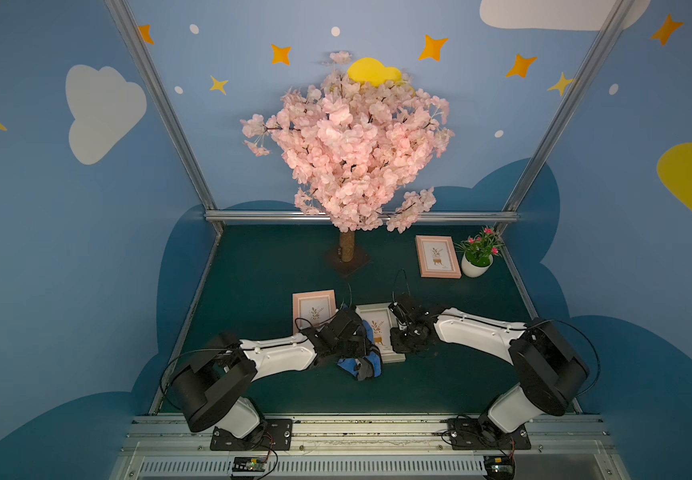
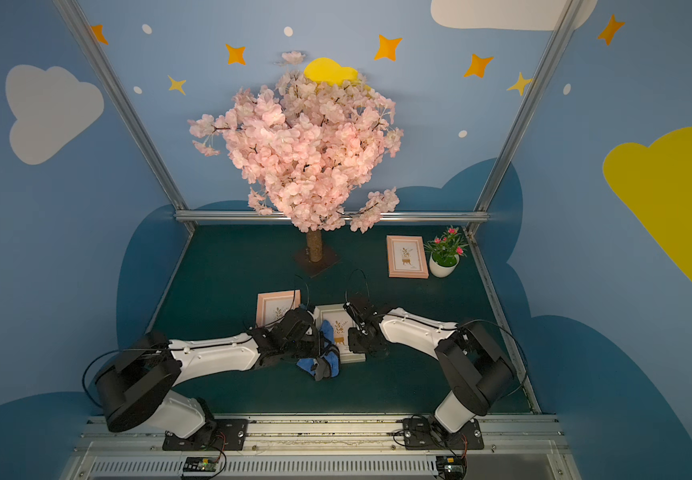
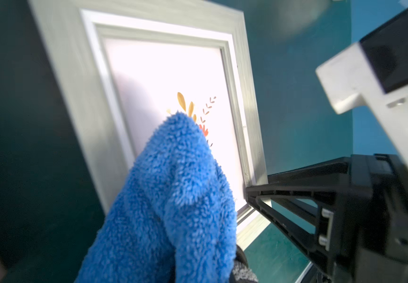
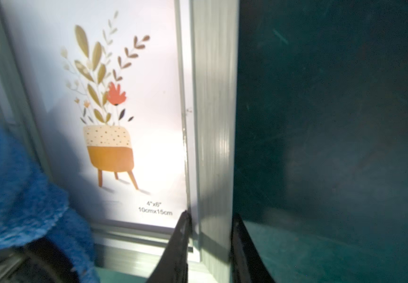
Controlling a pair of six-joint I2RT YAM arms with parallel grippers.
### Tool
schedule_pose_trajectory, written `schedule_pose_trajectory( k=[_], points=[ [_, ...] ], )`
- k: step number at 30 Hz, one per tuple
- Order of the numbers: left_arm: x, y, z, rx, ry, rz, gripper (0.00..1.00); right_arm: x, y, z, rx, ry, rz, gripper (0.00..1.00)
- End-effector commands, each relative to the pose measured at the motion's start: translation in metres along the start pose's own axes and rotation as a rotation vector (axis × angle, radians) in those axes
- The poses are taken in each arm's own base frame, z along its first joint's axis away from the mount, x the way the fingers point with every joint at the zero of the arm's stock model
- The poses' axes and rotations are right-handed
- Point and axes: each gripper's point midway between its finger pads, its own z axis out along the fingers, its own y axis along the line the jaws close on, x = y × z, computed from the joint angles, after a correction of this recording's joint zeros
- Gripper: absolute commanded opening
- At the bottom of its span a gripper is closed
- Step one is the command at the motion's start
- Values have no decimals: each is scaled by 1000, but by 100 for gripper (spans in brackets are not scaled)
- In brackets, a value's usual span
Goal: Wipe the picture frame with a cloth
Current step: Wipe the dirt from the picture frame, then move the picture frame to the center of the board.
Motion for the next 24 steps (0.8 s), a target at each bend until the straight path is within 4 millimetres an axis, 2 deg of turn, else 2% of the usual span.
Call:
schedule_pose_trajectory(
  k=[1, 14, 20, 24],
  points=[
    [-19, -2, -22, 29, -102, 18, 4, 6, -7, 14, 34, 45, 22, 21],
    [-63, 25, -102, 46, -371, -1, 7, -12, 35, 21, -13, 45, -41, 22],
    [-75, 18, -149, 75, -470, 58, 10, -26, 71, 24, -42, 39, -80, 22],
    [-75, 15, -167, 82, -489, 83, 10, -39, 97, 27, -60, 28, -91, 27]
  ],
)
